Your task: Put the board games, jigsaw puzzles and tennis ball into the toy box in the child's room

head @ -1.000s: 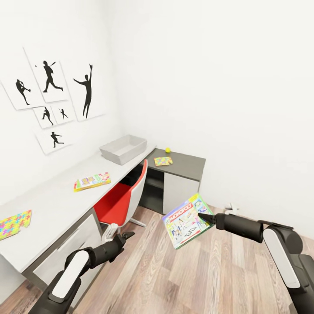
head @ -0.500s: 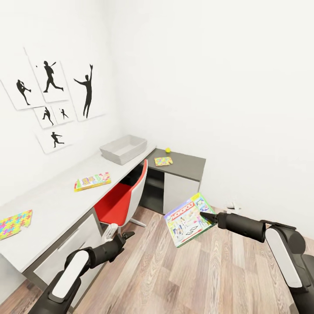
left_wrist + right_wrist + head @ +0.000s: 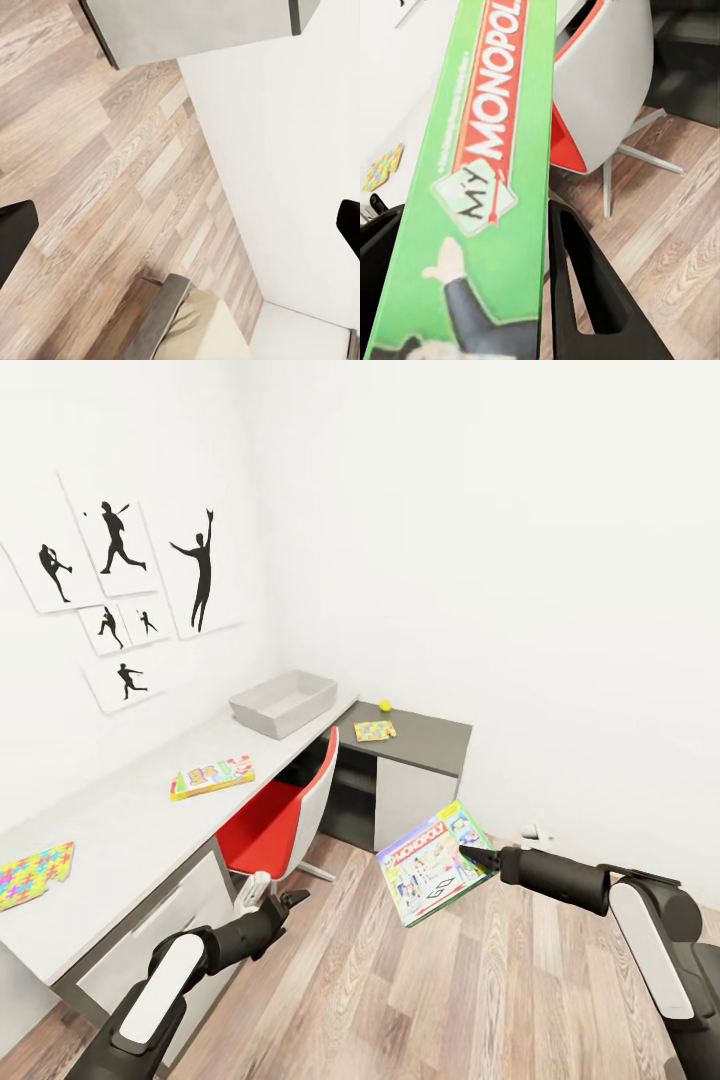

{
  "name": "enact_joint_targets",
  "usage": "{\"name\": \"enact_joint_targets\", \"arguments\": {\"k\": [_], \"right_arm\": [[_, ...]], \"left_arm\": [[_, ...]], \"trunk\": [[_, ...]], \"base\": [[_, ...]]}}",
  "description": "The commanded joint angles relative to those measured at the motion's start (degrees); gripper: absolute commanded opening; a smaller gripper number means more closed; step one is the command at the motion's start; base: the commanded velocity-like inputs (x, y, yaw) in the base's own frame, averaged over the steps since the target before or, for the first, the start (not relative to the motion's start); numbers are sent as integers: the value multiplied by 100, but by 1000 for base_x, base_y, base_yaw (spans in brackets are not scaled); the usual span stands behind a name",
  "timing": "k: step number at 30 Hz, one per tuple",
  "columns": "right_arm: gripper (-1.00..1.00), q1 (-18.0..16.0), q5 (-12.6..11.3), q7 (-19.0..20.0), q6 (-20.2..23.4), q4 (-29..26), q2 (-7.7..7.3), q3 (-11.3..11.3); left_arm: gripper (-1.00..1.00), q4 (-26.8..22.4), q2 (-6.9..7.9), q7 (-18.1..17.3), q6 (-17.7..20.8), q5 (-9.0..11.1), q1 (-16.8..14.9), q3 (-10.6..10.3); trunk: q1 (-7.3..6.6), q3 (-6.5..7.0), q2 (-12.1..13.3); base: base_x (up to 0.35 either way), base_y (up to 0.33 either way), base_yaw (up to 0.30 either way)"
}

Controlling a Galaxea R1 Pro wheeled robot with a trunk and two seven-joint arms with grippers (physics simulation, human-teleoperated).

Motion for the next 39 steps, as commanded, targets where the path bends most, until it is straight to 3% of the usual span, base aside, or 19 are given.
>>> {"name": "enact_joint_targets", "arguments": {"k": [1,30,39], "right_arm": [[-100,-6,22,37,29,-13,-1,-10],[-100,-10,16,43,30,-50,-26,-123],[-100,-10,1,46,232,-86,-150,-159]], "left_arm": [[100,-16,5,56,6,62,-4,-8],[100,-29,44,50,5,69,-4,35],[100,-59,53,61,17,103,-4,66]], "trunk": [[4,-12,-13],[4,4,-13],[4,27,-13]], "base": [[0,0,0],[119,-14,19],[3,0,112]]}}
